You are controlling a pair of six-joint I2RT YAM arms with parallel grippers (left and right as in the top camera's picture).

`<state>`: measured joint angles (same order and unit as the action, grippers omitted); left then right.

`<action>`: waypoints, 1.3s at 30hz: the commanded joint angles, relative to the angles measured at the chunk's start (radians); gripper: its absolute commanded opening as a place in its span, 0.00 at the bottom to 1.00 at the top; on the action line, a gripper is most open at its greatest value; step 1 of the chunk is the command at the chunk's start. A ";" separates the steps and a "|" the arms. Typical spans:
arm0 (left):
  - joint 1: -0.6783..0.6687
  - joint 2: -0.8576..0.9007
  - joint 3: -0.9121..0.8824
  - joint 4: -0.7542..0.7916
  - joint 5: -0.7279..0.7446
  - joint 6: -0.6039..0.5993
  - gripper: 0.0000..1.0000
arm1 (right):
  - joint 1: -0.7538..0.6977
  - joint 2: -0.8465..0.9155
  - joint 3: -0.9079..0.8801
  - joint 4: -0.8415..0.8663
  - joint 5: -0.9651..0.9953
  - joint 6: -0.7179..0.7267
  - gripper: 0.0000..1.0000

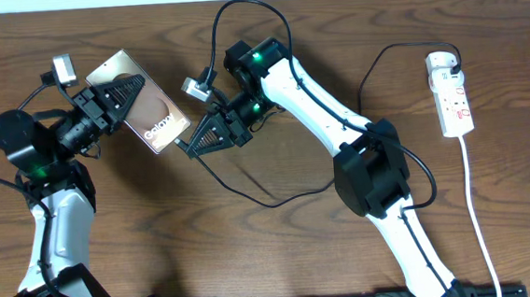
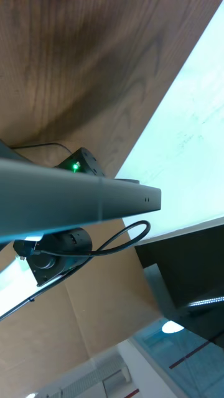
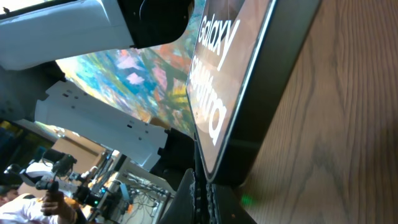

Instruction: Plug charger to phone and switch on socket

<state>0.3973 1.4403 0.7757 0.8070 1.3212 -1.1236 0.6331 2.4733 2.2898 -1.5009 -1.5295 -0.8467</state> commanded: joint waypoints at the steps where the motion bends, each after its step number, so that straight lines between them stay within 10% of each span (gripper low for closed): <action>1: -0.002 -0.010 0.000 0.005 0.013 0.016 0.07 | 0.003 -0.016 0.021 0.002 -0.032 0.002 0.01; 39: -0.002 -0.010 0.000 0.006 0.051 0.084 0.08 | 0.003 -0.016 0.021 0.228 -0.032 0.298 0.01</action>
<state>0.4068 1.4403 0.7757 0.8112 1.3029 -1.0416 0.6334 2.4733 2.2894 -1.3056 -1.4994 -0.6136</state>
